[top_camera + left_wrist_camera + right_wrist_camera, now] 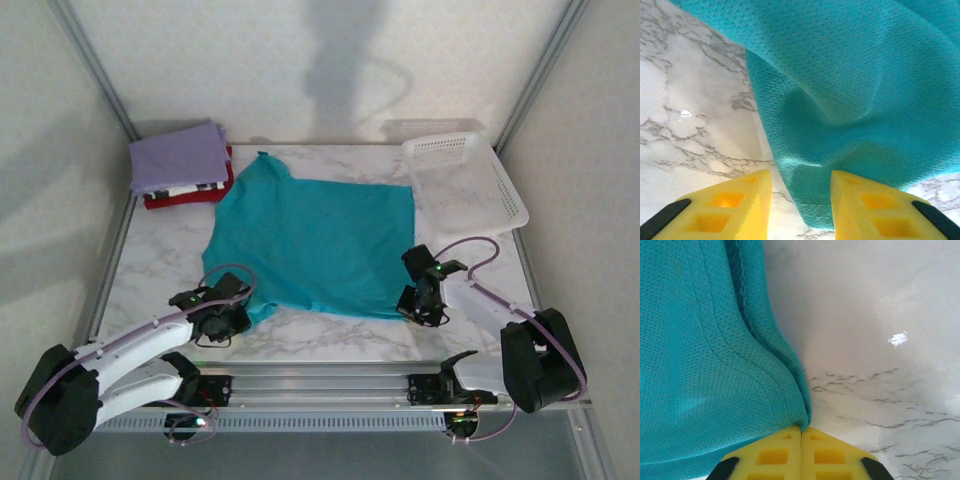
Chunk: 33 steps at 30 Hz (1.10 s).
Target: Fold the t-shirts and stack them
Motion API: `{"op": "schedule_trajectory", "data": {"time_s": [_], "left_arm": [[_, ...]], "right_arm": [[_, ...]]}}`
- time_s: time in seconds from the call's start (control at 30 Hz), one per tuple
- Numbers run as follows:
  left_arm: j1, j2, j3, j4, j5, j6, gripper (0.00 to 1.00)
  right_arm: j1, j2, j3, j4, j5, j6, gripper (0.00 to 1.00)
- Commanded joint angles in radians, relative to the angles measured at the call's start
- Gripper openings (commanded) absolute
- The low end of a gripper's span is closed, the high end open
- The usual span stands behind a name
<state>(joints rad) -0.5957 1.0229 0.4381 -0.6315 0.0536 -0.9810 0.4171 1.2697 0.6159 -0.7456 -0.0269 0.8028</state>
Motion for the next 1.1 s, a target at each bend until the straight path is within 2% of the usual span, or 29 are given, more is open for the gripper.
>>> {"op": "schedule_trajectory", "data": {"time_s": [0.0, 0.07, 0.2, 0.4, 0.5, 0.8, 1.07], "left_arm": [[-0.015, 0.044, -0.003, -0.008, -0.004, -0.016, 0.36], [-0.022, 0.082, -0.011, 0.037, 0.014, -0.017, 0.36], [-0.042, 0.119, -0.015, 0.099, 0.018, -0.034, 0.26], [-0.058, 0.072, 0.022, 0.120, -0.034, -0.048, 0.00], [-0.059, 0.062, 0.054, 0.093, -0.049, -0.054, 0.00], [-0.116, 0.012, 0.120, -0.171, -0.113, -0.103, 0.00], [-0.219, -0.024, 0.180, -0.350, -0.141, -0.196, 0.00]], "right_arm": [[-0.003, -0.004, 0.025, -0.027, 0.021, -0.011, 0.00], [-0.002, -0.006, 0.025, -0.032, 0.022, -0.011, 0.00], [-0.003, -0.026, 0.021, -0.037, 0.026, -0.005, 0.00], [-0.004, -0.040, 0.010, -0.033, 0.018, -0.010, 0.00], [-0.004, -0.046, 0.020, -0.049, 0.012, -0.020, 0.00], [0.003, -0.085, 0.014, -0.179, -0.064, -0.038, 0.00], [0.020, -0.155, 0.037, -0.246, -0.085, -0.002, 0.00]]}}
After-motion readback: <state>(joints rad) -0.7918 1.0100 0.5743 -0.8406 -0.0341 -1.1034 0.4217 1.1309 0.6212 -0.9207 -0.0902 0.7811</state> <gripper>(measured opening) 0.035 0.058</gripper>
